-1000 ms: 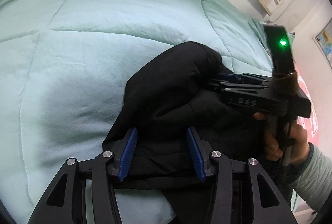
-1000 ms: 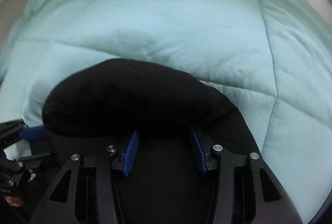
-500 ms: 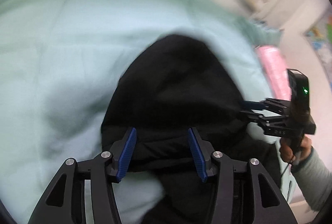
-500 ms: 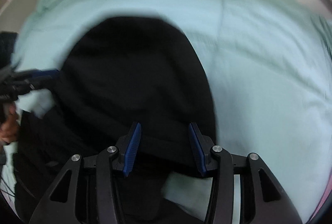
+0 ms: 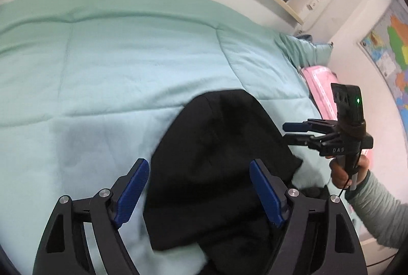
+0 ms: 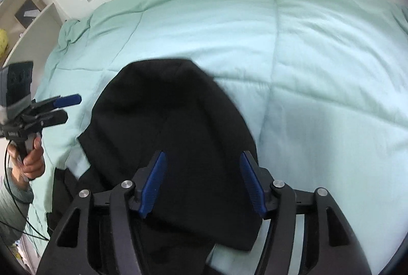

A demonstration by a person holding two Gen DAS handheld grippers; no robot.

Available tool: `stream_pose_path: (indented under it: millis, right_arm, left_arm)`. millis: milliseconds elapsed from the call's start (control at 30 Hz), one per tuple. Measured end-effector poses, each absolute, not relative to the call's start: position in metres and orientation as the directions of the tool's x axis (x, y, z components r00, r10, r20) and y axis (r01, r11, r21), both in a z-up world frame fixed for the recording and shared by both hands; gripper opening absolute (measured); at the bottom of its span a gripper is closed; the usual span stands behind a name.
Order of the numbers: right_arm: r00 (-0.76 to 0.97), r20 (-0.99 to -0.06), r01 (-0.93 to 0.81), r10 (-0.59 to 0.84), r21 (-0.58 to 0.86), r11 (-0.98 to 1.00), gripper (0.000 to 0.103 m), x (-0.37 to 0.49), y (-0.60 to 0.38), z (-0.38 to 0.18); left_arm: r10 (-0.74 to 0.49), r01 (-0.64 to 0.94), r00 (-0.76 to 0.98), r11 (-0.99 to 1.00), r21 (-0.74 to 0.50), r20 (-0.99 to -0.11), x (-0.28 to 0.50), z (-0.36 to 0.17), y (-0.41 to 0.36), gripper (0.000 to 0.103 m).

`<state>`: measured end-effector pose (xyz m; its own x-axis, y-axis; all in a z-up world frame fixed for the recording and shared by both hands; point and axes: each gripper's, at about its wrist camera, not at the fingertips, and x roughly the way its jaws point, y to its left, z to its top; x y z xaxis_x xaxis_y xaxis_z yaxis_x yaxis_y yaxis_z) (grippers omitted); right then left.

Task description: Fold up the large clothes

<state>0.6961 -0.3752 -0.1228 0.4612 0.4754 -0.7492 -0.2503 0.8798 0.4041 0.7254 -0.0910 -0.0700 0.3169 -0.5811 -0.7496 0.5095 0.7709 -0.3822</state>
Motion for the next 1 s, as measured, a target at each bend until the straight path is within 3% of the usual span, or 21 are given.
stream_pose_path:
  millis: [233, 333, 400, 467, 500, 533, 600, 800, 1000]
  right_arm:
    - [0.466, -0.764, -0.292, 0.446, 0.343, 0.893, 0.064, 0.746, -0.381, -0.129]
    - [0.395, -0.768, -0.316, 0.504, 0.402, 0.86, 0.064, 0.771, -0.38, -0.145]
    - [0.327, -0.778, -0.318, 0.537, 0.445, 0.837, 0.063, 0.778, -0.36, -0.163]
    - [0.312, -0.78, -0.346, 0.542, 0.438, 0.83, 0.038, 0.778, -0.348, -0.171]
    - [0.311, -0.781, -0.353, 0.541, 0.434, 0.829, 0.028, 0.773, -0.346, -0.171]
    - [0.331, -0.778, -0.365, 0.534, 0.416, 0.833, 0.02, 0.765, -0.346, -0.165]
    - [0.391, -0.756, -0.397, 0.525, 0.375, 0.837, 0.015, 0.739, -0.345, -0.141]
    - [0.559, -0.675, -0.48, 0.481, 0.21, 0.852, 0.013, 0.618, -0.322, -0.053]
    - [0.645, -0.634, -0.468, 0.427, 0.114, 0.876, 0.013, 0.49, -0.295, -0.011]
  left_arm:
    - [-0.616, 0.459, 0.167, 0.74, -0.492, -0.77, 0.784, -0.109, -0.095, 0.082]
    - [-0.678, 0.438, 0.059, 0.677, -0.592, -0.732, 0.799, -0.131, -0.106, 0.082]
    - [-0.668, 0.436, 0.041, 0.681, -0.589, -0.743, 0.802, -0.142, -0.12, 0.081]
    - [-0.643, 0.467, 0.081, 0.7, -0.541, -0.762, 0.792, -0.142, -0.131, 0.062]
    - [-0.629, 0.494, 0.115, 0.708, -0.505, -0.769, 0.784, -0.139, -0.135, 0.04]
    - [-0.625, 0.513, 0.132, 0.707, -0.486, -0.769, 0.777, -0.134, -0.136, 0.031]
    - [-0.631, 0.563, 0.161, 0.69, -0.454, -0.759, 0.753, -0.118, -0.134, 0.022]
    - [-0.655, 0.667, 0.26, 0.653, -0.358, -0.709, 0.65, -0.04, -0.11, 0.02]
    - [-0.664, 0.698, 0.297, 0.641, -0.319, -0.686, 0.526, 0.004, -0.089, 0.02]
